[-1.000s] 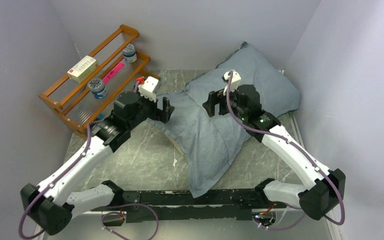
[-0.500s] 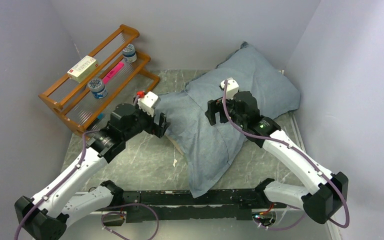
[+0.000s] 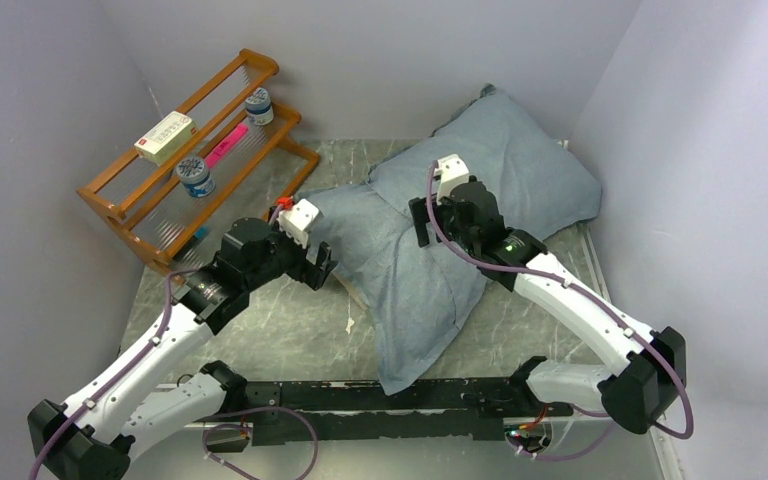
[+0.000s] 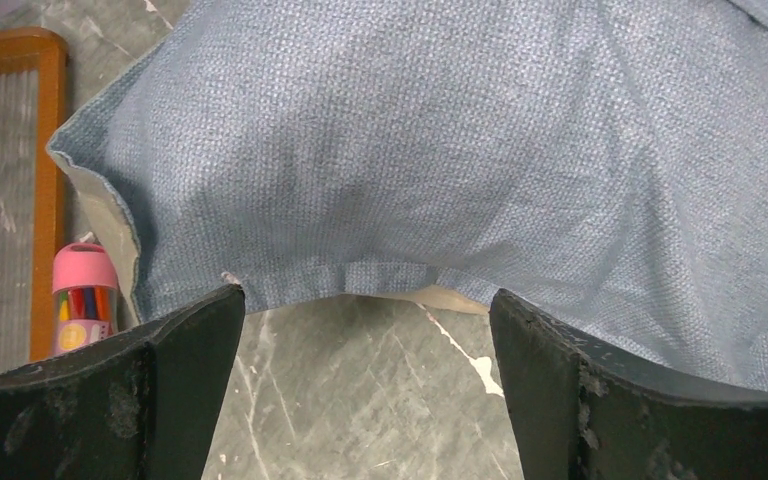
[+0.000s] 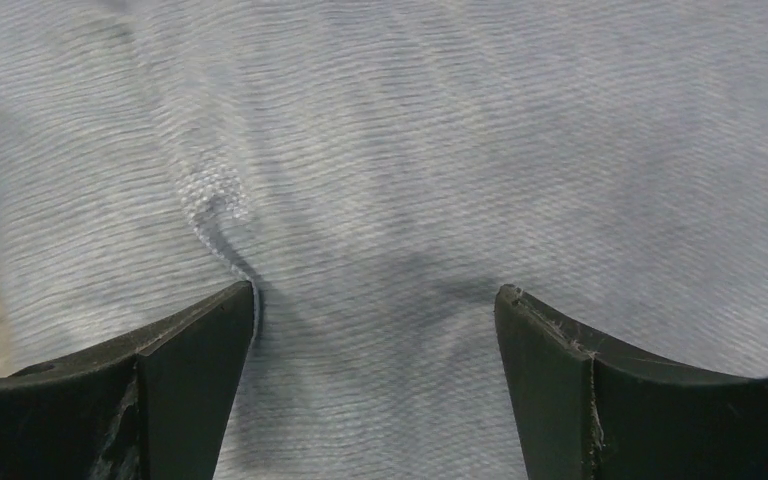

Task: Remove the pillowcase from the pillow
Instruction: Remove the pillow from the pillowcase.

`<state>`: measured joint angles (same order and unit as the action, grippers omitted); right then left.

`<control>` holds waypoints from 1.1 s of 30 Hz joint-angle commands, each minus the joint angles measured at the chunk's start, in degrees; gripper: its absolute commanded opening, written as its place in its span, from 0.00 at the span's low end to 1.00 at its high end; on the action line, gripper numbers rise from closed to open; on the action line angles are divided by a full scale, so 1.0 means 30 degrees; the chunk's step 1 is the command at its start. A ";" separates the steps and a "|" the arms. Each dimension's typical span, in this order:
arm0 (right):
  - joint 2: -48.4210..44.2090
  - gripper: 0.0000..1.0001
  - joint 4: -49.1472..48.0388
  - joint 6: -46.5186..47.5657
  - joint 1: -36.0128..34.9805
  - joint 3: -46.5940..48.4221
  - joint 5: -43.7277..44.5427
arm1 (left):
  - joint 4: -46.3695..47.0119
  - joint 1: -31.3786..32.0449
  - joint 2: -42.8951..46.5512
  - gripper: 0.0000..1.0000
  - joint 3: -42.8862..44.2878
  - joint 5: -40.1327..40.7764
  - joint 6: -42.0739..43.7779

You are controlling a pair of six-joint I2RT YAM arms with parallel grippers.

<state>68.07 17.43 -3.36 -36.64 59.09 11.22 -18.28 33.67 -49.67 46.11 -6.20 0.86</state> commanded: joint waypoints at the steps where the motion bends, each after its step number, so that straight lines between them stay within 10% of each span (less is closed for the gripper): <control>1: -0.0372 0.91 0.0413 0.0295 0.0082 0.0555 0.4856 | 0.0938 -0.0120 0.0100 0.97 -0.0089 -0.1293 -0.0126; 9: -0.2476 0.91 -0.1730 -0.0464 0.0097 -0.1370 0.5900 | 0.0927 -0.0111 -0.0818 0.92 0.0540 -0.2280 -0.1633; 22: -0.2456 0.91 -0.4283 -0.0340 0.0085 -0.2484 -0.2459 | 0.2464 0.1649 -0.3205 0.89 0.2276 -0.1382 -0.4248; 33: -0.0728 0.92 -0.5722 -0.0701 0.0113 -0.2721 0.3594 | 0.3812 0.3231 -0.5626 0.88 0.4178 0.0034 -0.5481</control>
<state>66.83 4.56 -4.16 -36.51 52.21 11.09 -10.98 41.87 -66.26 55.18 -7.73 -13.32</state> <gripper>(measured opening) 0.918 0.885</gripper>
